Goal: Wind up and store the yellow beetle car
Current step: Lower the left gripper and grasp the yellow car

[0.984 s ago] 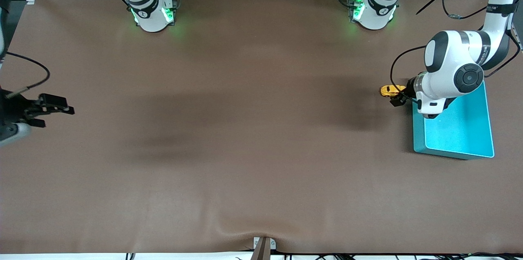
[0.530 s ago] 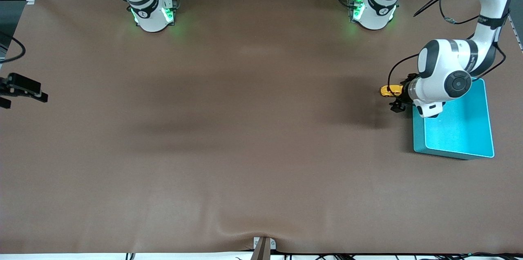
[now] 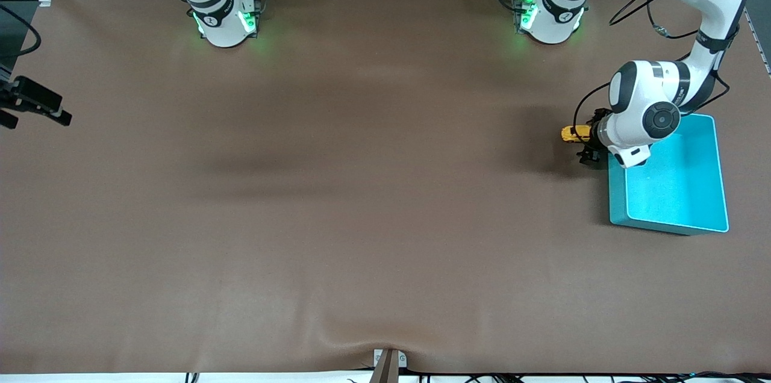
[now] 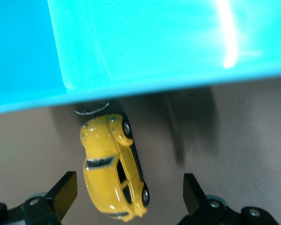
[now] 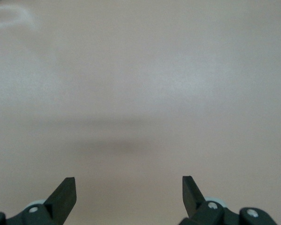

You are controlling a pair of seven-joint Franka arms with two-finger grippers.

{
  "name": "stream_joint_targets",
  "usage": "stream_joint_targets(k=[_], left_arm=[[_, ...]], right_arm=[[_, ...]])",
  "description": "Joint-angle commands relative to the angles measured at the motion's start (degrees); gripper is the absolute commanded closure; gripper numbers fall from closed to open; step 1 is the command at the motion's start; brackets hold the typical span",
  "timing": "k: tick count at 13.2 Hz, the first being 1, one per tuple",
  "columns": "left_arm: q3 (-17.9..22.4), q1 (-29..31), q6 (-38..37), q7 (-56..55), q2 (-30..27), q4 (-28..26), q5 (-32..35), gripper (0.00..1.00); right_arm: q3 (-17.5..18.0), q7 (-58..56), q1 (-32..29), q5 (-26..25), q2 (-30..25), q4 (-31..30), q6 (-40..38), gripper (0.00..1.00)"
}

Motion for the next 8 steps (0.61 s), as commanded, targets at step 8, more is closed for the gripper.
stream_joint_targets(k=[8], left_arm=[[-0.35, 1.01, 2.53, -3.38, -1.48, -4.29, 1.94, 0.0]], right_arm=[[-0.26, 4.75, 4.56, -0.39, -1.57, -1.22, -0.61, 0.0]])
